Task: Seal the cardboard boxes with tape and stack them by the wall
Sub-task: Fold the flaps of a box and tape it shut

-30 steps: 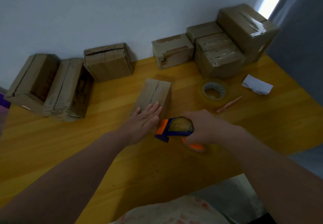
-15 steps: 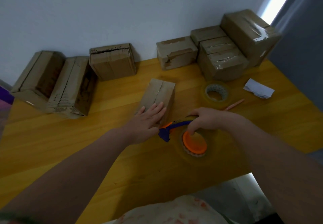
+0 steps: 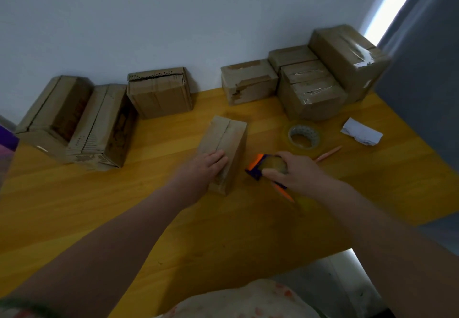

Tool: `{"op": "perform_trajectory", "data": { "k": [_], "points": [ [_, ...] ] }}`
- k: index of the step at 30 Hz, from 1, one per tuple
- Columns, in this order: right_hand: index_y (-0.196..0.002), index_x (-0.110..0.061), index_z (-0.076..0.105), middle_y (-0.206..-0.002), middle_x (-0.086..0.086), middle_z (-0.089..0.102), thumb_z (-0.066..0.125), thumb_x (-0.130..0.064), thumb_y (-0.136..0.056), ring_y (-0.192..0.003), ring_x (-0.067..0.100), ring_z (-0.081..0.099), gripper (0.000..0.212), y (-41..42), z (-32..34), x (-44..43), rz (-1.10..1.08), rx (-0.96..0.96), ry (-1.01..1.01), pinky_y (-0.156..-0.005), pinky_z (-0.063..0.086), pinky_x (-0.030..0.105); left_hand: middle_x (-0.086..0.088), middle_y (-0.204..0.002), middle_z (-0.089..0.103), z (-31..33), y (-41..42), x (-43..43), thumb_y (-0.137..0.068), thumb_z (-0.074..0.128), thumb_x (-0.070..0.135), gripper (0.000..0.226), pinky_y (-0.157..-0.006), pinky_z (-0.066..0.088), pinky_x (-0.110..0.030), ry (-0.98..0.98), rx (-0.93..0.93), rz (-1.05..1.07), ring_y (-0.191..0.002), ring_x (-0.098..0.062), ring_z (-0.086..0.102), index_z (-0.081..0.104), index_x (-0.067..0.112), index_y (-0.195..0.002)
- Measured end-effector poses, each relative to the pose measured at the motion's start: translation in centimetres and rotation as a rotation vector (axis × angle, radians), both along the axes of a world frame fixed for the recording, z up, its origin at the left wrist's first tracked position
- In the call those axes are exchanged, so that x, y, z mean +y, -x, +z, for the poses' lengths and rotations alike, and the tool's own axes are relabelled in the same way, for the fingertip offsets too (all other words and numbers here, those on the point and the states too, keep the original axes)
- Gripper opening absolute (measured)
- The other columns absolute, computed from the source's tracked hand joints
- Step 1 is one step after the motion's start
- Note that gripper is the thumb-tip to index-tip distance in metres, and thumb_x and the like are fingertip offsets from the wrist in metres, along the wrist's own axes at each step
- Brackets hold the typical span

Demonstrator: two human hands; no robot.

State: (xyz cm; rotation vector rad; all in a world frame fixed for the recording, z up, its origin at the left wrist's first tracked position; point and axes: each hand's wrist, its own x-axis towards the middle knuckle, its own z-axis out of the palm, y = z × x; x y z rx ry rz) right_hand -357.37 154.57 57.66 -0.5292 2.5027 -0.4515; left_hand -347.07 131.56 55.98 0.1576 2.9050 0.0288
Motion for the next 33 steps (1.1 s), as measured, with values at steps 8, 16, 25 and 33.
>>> {"op": "perform_trajectory", "data": {
  "k": [8,16,25,33],
  "points": [
    [-0.153,-0.027,0.012,-0.138,0.011,0.045,0.052,-0.027,-0.098,-0.122,0.030,0.050,0.068,-1.5,-2.3,0.8,0.058,0.143,-0.117,-0.095,0.047,0.042,0.000,-0.126,0.054,3.2,1.0,-0.4,-0.094,0.051,0.018,0.037,-0.081,0.051,-0.034,0.073,0.146,0.100,-0.111,-0.021,0.054,0.051,0.024,-0.130],
    [-0.153,-0.029,0.009,-0.118,0.006,0.058,0.055,-0.025,-0.097,-0.102,0.023,0.061,0.073,-2.6,-2.7,0.5,0.185,0.102,-0.245,-0.078,0.054,0.034,-0.003,-0.100,0.066,11.0,3.9,-1.2,-0.095,0.050,0.017,0.020,-0.081,0.051,-0.037,-0.006,0.245,0.131,-0.097,-0.021,0.060,0.067,0.017,-0.105],
    [-0.139,-0.022,0.049,-0.129,-0.001,0.057,0.056,-0.029,-0.097,-0.113,0.014,0.054,0.043,-2.5,0.0,-1.6,-0.009,0.067,0.301,-0.089,0.041,0.023,0.005,-0.103,0.063,9.0,3.4,1.1,-0.089,0.056,0.006,0.023,-0.079,0.048,-0.027,-0.137,-0.118,0.079,-0.100,-0.016,0.060,0.067,0.024,-0.100],
    [-0.139,-0.022,0.049,-0.133,-0.006,0.054,0.055,-0.018,-0.098,-0.111,0.003,0.052,0.042,-3.8,-0.4,-3.3,-0.160,-0.368,0.706,-0.076,0.044,0.011,0.004,-0.127,0.056,7.6,-0.8,2.2,-0.094,0.052,0.019,0.036,-0.093,0.042,-0.031,-0.272,0.388,0.217,-0.117,-0.018,0.049,0.054,0.024,-0.129]
  ]
}}
